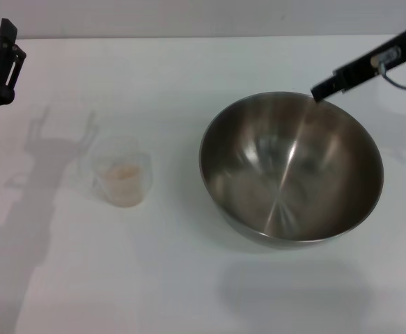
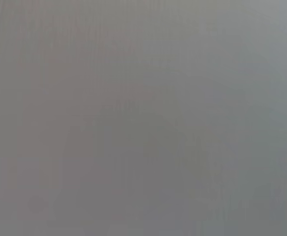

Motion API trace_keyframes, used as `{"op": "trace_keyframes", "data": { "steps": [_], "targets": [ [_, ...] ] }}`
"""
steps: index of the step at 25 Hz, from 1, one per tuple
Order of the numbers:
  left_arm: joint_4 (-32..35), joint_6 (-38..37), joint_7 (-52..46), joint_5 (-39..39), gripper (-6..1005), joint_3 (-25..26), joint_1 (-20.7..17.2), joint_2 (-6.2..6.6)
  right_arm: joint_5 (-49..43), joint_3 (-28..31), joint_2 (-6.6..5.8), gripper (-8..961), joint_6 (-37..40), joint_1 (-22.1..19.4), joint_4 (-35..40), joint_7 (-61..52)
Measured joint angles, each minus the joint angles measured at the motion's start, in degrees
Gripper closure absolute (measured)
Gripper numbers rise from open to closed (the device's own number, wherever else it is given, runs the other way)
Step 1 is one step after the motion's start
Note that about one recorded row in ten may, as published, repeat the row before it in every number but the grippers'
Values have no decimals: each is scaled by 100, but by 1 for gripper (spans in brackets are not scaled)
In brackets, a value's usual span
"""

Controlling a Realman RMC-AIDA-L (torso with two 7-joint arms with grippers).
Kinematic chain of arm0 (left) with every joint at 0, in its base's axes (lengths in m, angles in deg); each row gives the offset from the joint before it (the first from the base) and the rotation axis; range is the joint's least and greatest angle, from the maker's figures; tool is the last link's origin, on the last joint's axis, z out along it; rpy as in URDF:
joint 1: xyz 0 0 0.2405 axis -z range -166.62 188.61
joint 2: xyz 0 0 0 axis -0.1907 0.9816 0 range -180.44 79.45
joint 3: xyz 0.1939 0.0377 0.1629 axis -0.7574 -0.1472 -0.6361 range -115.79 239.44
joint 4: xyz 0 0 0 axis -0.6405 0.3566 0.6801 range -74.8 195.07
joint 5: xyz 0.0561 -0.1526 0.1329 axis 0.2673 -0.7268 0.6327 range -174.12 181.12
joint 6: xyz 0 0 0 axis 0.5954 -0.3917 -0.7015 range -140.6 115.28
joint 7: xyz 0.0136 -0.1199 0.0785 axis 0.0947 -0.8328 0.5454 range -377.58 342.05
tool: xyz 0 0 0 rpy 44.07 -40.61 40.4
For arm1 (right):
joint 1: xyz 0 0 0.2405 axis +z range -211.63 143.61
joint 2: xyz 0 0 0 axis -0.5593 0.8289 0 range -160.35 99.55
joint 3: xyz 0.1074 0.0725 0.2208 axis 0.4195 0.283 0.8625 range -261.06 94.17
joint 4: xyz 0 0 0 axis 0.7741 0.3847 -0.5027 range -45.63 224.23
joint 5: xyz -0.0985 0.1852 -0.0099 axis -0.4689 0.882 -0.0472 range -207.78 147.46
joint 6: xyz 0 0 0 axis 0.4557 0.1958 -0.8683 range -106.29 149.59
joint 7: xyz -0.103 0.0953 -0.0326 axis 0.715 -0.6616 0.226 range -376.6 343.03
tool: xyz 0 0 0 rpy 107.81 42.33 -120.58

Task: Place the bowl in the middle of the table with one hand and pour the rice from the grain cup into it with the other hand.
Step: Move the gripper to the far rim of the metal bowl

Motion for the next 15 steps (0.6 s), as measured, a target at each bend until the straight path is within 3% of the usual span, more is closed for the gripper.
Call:
{"op": "trace_keyframes", "data": {
  "steps": [15],
  "targets": [
    [18, -18, 0, 0, 191, 10, 76, 9, -326, 36, 28, 278, 161, -38, -910, 444]
  ]
}}
